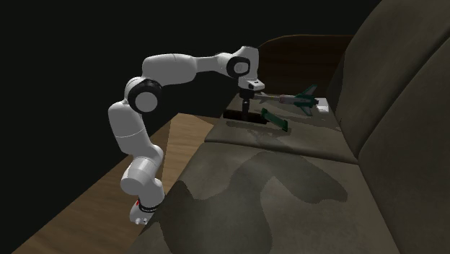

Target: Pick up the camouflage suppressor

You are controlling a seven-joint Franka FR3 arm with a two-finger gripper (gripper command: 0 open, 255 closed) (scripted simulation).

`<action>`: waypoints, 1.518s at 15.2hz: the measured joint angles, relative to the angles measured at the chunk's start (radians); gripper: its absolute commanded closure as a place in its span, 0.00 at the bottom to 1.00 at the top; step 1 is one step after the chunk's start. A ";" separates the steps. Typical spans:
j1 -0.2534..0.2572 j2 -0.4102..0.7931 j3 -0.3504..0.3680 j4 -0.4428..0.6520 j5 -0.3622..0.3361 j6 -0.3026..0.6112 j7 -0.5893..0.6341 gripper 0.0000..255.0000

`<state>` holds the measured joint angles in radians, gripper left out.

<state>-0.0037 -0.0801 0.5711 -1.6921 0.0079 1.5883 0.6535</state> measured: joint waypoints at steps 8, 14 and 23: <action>0.000 -0.002 0.000 -0.009 0.000 0.009 0.000 1.00; 0.000 0.005 0.000 0.025 -0.003 -0.021 0.000 1.00; 0.006 0.052 0.011 0.196 -0.027 -0.152 0.018 1.00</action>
<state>0.0027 -0.0276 0.5824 -1.4962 -0.0196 1.4366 0.6710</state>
